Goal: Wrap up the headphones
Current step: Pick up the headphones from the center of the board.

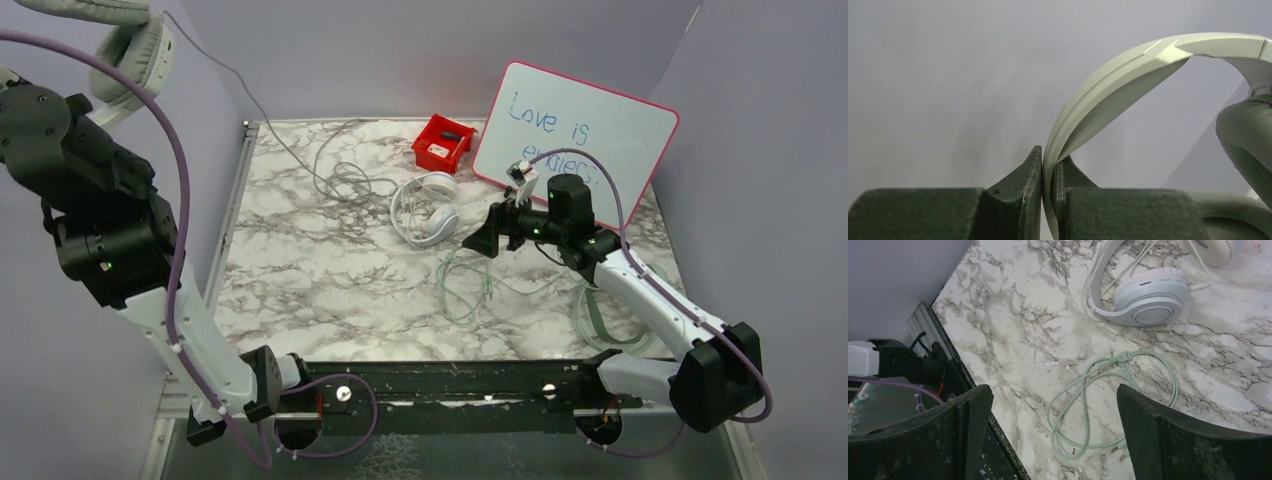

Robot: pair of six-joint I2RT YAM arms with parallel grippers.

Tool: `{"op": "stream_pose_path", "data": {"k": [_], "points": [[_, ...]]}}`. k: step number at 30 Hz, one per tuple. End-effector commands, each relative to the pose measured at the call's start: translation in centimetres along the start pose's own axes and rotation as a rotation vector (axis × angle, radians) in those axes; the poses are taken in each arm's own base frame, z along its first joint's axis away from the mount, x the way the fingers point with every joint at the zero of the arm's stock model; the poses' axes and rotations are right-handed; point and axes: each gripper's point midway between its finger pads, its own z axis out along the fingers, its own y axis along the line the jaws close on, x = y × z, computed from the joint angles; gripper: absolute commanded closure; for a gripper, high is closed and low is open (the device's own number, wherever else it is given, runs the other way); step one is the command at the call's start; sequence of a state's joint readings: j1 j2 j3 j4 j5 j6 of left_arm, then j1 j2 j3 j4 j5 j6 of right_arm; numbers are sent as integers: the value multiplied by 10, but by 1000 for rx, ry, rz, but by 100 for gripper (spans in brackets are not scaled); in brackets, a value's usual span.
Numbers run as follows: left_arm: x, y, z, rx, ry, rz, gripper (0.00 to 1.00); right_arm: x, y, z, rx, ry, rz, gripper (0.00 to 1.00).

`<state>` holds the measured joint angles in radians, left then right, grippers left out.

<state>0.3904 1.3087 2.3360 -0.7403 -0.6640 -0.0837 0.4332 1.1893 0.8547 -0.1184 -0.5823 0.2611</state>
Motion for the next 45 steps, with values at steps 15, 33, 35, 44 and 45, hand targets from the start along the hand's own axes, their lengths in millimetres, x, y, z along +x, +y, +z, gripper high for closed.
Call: {"op": "stream_pose_path", "data": {"k": [15, 33, 35, 44, 45], "points": [[62, -91, -60, 482, 232, -172, 100, -48, 53, 41, -234, -102, -197, 1], [116, -131, -120, 717, 522, -266, 100, -133, 79, 157, -348, -425, -210, 1], [129, -133, -118, 711, 542, -228, 100, -142, 84, 139, -316, -432, -213, 1], [180, -148, -115, 663, 661, -245, 100, -160, 195, 93, -430, -433, 72, 1], [186, -148, -117, 662, 672, -249, 100, -163, 206, 92, -437, -456, 93, 0]]}}
